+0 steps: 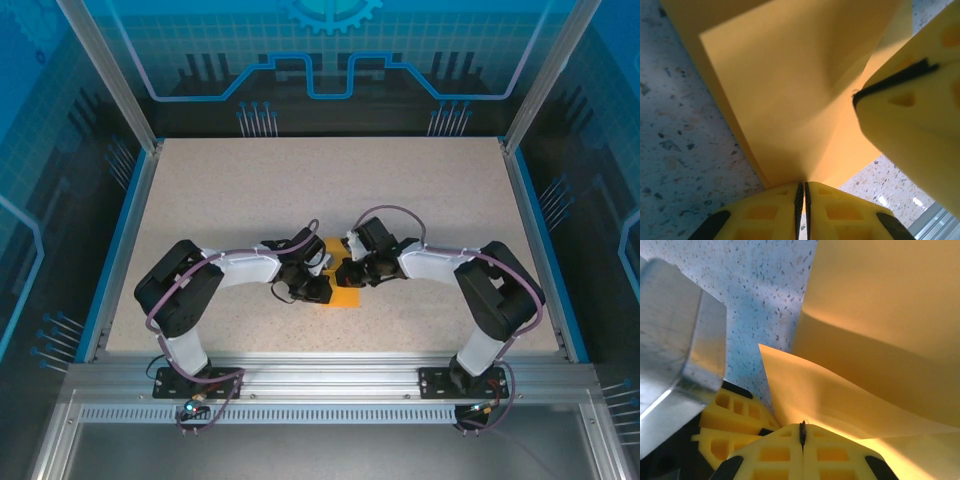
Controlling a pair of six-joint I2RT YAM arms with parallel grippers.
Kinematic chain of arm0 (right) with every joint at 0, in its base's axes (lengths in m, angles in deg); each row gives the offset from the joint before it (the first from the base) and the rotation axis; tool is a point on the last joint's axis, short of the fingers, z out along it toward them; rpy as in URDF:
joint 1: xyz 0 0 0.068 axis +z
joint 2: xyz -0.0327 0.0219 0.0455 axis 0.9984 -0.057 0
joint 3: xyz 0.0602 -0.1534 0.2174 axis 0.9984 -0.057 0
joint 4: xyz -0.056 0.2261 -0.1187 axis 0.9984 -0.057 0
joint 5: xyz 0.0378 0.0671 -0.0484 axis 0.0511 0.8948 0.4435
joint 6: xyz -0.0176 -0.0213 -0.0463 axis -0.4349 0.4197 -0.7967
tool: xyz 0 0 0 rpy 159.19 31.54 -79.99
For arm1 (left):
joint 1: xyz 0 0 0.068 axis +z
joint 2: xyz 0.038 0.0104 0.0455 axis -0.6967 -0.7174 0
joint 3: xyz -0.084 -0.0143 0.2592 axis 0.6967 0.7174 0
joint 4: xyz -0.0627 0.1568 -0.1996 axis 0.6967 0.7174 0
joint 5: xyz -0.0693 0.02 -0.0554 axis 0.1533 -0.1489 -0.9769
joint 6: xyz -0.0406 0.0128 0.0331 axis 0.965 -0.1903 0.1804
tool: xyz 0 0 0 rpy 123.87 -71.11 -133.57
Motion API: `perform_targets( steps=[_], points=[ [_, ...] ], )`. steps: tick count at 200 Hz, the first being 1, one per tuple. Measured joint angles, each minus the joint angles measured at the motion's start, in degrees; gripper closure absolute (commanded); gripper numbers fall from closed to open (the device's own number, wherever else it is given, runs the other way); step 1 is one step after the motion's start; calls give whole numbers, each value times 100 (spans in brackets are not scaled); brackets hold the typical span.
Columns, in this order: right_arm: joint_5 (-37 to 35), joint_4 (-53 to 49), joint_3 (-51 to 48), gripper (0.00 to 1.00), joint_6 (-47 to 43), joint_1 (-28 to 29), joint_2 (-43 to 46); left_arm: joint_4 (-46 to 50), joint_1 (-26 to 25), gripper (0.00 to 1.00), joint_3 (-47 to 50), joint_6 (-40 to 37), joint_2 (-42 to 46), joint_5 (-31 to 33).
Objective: Fold a paper plane with a square sheet of paper (fold left side to right side)
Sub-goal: Fold the triangle a second time at the center of the table.
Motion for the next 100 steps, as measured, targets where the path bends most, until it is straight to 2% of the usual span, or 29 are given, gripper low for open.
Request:
perform_targets(
  steps=[100],
  points=[
    [-37,-291,125,100,-136,33,-378,9,0,88,0,11,0,46]
  ],
)
